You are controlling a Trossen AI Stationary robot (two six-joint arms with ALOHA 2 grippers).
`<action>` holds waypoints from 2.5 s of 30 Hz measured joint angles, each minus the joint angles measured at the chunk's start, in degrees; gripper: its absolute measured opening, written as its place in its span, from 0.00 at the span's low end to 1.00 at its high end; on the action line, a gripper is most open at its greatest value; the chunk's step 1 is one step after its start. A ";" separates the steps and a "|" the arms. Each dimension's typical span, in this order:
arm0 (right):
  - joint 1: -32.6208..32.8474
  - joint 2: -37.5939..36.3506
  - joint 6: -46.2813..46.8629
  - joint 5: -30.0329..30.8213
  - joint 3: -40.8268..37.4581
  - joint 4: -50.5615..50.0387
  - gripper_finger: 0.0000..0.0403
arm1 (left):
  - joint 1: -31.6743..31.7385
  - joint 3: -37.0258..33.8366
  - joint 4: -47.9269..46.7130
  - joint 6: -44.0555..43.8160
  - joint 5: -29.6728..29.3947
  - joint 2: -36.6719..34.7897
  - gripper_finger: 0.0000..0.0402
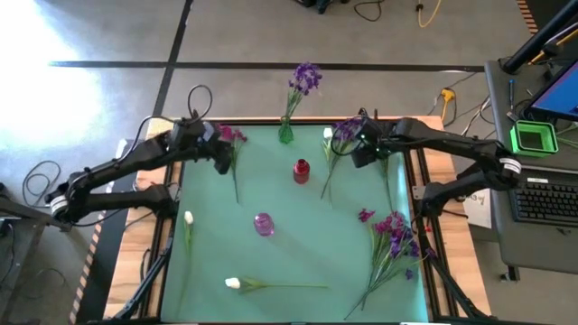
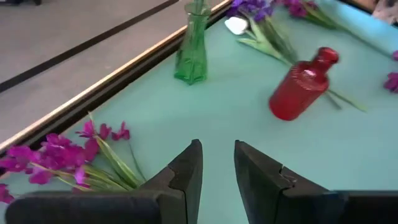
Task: Sort flowers into vase by color
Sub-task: Put the right pink flower into the red vase
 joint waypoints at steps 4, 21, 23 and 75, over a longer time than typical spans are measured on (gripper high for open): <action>-3.33 1.98 -0.95 -0.90 -1.30 -0.30 0.45 | -2.80 -0.85 -0.05 -1.30 -0.66 -3.09 0.20; -10.35 12.29 -2.44 -1.21 -10.08 4.43 0.56 | -6.81 -0.91 2.01 -1.53 -0.49 -4.41 0.20; -10.79 13.31 -2.95 -2.63 -11.00 6.53 0.56 | -6.81 -0.91 2.01 -1.41 -0.48 -4.13 0.20; -11.21 -11.02 -7.80 3.24 -1.71 11.08 0.04 | -6.90 -0.91 5.34 -1.93 -0.35 -1.79 0.20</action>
